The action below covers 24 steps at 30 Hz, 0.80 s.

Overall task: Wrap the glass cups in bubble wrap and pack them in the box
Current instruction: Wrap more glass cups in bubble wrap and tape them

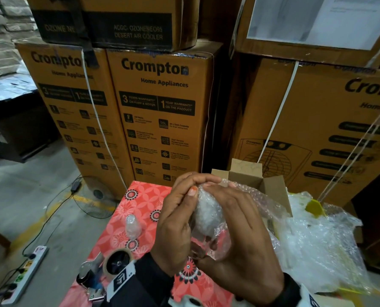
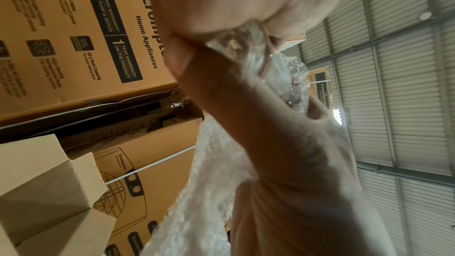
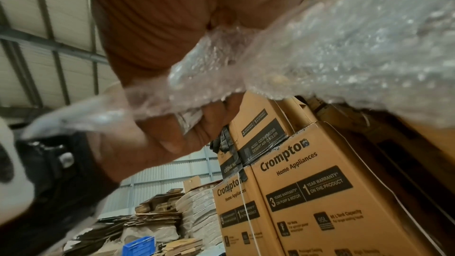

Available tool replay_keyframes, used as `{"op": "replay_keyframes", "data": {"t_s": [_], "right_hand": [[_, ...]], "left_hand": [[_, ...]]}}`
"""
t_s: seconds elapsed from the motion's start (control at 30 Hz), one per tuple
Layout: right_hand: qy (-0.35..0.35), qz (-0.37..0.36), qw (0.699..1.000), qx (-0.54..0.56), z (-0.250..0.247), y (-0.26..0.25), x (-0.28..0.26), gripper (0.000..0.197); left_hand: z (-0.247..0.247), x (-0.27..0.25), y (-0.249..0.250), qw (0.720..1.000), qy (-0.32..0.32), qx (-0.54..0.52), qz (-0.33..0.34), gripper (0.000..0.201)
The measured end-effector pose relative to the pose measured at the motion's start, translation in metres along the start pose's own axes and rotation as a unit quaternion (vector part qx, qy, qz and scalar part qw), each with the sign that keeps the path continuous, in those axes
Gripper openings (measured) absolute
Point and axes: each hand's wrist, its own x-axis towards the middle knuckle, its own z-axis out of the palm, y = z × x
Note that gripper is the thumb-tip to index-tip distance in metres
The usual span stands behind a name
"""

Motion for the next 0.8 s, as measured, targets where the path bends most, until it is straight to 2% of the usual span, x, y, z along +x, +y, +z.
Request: {"op": "replay_keyframes", "data": {"t_s": [0.23, 0.37, 0.47, 0.57, 0.63, 0.7, 0.8], "right_hand": [[-0.021, -0.011, 1.0, 0.001, -0.009, 0.005, 0.0, 0.089], [-0.038, -0.034, 0.999, -0.02, -0.019, 0.01, 0.004, 0.078], [-0.058, -0.055, 0.996, -0.029, -0.023, 0.013, 0.003, 0.063], [-0.074, -0.07, 0.995, -0.024, -0.022, 0.01, 0.001, 0.052], [-0.075, -0.085, 0.993, -0.03, -0.019, 0.008, 0.002, 0.054], [-0.068, -0.103, 0.991, -0.04, -0.018, 0.007, 0.003, 0.07], [-0.055, -0.11, 0.992, -0.02, -0.019, 0.004, 0.004, 0.09]], "left_hand": [[0.006, -0.006, -0.001, 1.0, -0.006, -0.03, -0.005, 0.038], [0.0, -0.003, 0.01, 0.995, -0.074, -0.044, -0.042, 0.042], [-0.009, 0.002, 0.026, 0.991, -0.114, 0.003, -0.064, 0.049], [-0.01, 0.007, 0.039, 0.986, -0.107, 0.127, -0.036, 0.057], [-0.005, 0.008, 0.045, 0.964, -0.129, 0.231, -0.032, 0.067], [0.005, 0.005, 0.047, 0.949, -0.15, 0.273, -0.045, 0.064], [0.014, -0.002, 0.045, 0.966, -0.094, 0.241, -0.023, 0.047]]}}
